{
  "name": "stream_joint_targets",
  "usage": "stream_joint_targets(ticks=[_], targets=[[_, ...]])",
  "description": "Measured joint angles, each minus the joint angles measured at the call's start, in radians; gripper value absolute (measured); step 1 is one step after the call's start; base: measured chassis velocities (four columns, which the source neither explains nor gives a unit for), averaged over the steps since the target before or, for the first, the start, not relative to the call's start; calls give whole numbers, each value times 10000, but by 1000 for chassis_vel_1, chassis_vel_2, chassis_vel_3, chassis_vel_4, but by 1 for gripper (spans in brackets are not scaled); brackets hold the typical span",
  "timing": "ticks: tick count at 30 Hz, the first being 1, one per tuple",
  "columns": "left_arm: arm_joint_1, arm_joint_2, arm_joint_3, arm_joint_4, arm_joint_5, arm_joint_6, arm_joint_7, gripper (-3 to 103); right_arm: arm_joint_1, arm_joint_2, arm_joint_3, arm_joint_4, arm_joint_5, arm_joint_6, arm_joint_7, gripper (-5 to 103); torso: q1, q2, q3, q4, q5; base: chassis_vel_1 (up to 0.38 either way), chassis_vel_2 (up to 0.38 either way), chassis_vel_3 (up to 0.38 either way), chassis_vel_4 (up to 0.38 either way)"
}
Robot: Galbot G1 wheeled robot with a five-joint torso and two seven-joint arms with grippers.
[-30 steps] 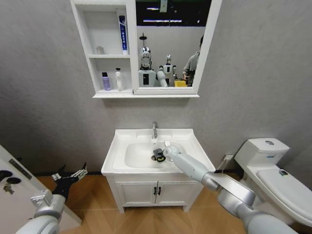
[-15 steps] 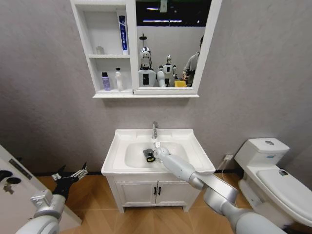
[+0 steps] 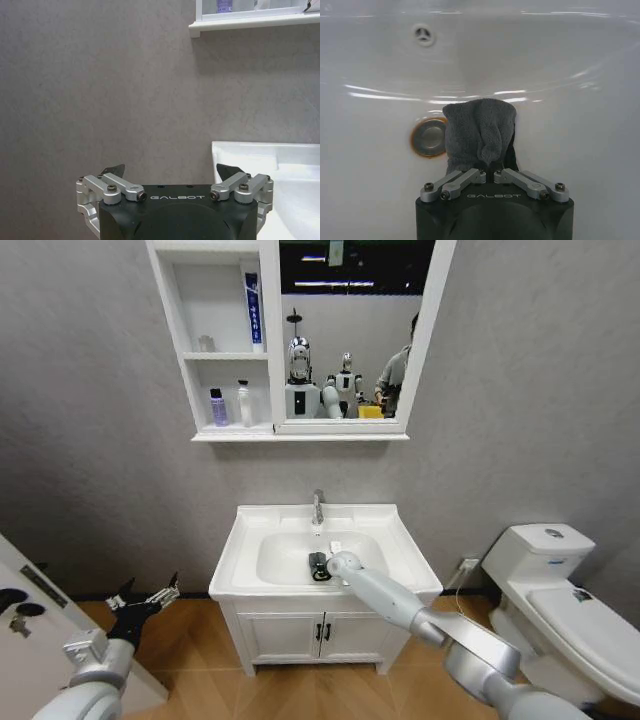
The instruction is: Move facial cleanser and shampoo from washbasin to cabinet, then wipe washbasin with towel.
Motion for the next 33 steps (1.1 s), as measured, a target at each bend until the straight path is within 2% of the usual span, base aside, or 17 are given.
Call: stream_joint_targets(ticks=[3,4,6,11,14,15,16,18,20,22,27,33], targets=[[0,0,0,0,0,0,0,100,-15,-385,97,121,78,-39,22,2,0,0,0,-3,0,0,0,0,0],[0,0,1,0,0,0,1,100,-26,-786,222,226,147,-54,18,2,0,1,0,-3,0,0,0,0,0],[0,0,0,0,0,0,1,100,-26,-1161,325,278,163,-48,-86,2,0,1,0,6,2,0,0,0,0],[0,0,0,0,0,0,1,100,-7,-1296,391,271,146,-31,-257,2,0,1,0,3,-3,0,0,0,0],[0,0,0,0,0,0,1,100,-16,-1056,358,292,102,-25,-270,2,0,1,0,-8,-8,0,0,0,0],[0,0,0,0,0,0,1,100,-19,-783,284,278,97,-20,-273,2,0,1,1,-10,-8,0,0,0,0],[0,0,1,0,0,0,2,100,0,-287,181,172,98,5,-311,2,1,0,3,-4,-1,0,0,0,0],[0,0,0,0,0,0,1,100,25,-15,130,87,79,39,-364,2,1,0,3,0,-2,0,0,0,0],[0,0,1,0,0,0,4,100,108,620,33,-166,21,108,-470,2,1,0,3,13,-3,0,0,0,0],[0,0,0,0,0,0,0,100,244,1185,-92,-523,-30,188,-630,2,1,0,3,13,-4,0,0,0,0],[0,1,1,0,0,0,1,100,525,1818,-245,-1022,-84,342,-961,2,0,0,2,-1,-6,0,0,0,0],[0,0,1,0,0,0,1,100,740,2223,-315,-1085,109,572,-1193,2,1,0,1,2,-5,0,0,0,0]])
